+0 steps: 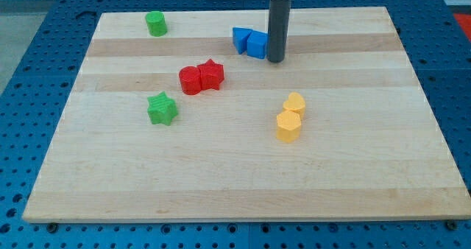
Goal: Move your arm to green star
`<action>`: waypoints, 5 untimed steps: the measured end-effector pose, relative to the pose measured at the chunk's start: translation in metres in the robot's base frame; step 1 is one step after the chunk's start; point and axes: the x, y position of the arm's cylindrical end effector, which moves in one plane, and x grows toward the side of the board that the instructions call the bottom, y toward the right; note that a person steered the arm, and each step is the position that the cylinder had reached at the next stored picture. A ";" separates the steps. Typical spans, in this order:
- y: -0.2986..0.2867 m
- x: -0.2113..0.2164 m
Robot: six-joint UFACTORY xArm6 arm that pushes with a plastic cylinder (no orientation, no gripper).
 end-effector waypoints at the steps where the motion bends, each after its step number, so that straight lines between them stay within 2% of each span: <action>1: 0.000 0.006; 5: -0.007 0.024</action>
